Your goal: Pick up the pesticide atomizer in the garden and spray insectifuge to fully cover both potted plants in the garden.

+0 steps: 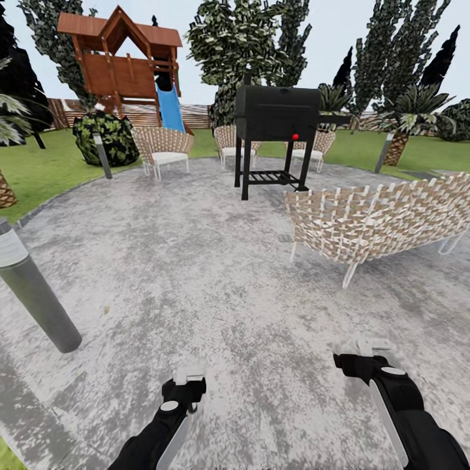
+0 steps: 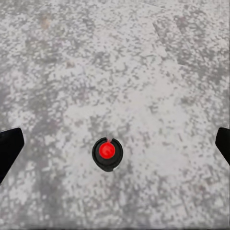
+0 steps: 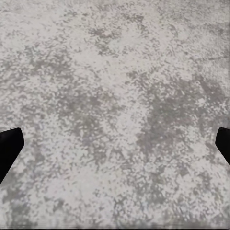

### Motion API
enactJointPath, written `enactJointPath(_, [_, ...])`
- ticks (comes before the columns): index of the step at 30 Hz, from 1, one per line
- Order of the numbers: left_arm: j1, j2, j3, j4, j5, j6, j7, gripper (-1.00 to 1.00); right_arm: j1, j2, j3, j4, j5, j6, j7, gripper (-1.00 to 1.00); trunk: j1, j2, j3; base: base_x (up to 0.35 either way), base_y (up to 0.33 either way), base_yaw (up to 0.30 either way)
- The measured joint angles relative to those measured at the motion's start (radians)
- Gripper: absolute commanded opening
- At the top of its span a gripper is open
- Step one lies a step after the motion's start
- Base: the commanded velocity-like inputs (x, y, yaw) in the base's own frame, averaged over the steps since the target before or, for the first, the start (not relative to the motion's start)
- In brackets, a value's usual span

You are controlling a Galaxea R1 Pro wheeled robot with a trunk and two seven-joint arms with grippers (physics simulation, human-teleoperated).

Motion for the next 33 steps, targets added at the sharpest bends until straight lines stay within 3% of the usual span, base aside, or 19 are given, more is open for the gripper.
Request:
enactJointPath(25, [0.000,0.000,0.000,-0.001,0.000,0.000,-0.001,1.00,0.002,-0.001,0.002,0.009,-0.006,-0.008,0.005,1.00,0.011,-0.006,-0.097,0.000,0.000,0.000])
enactJointPath(33, [0.000,0.000,0.001,-0.013,0.001,0.000,-0.019,1.00,0.014,0.004,0.008,0.093,-0.002,0.001,0.000,1.00,0.015,-0.008,-0.128,0.000,0.000,0.000])
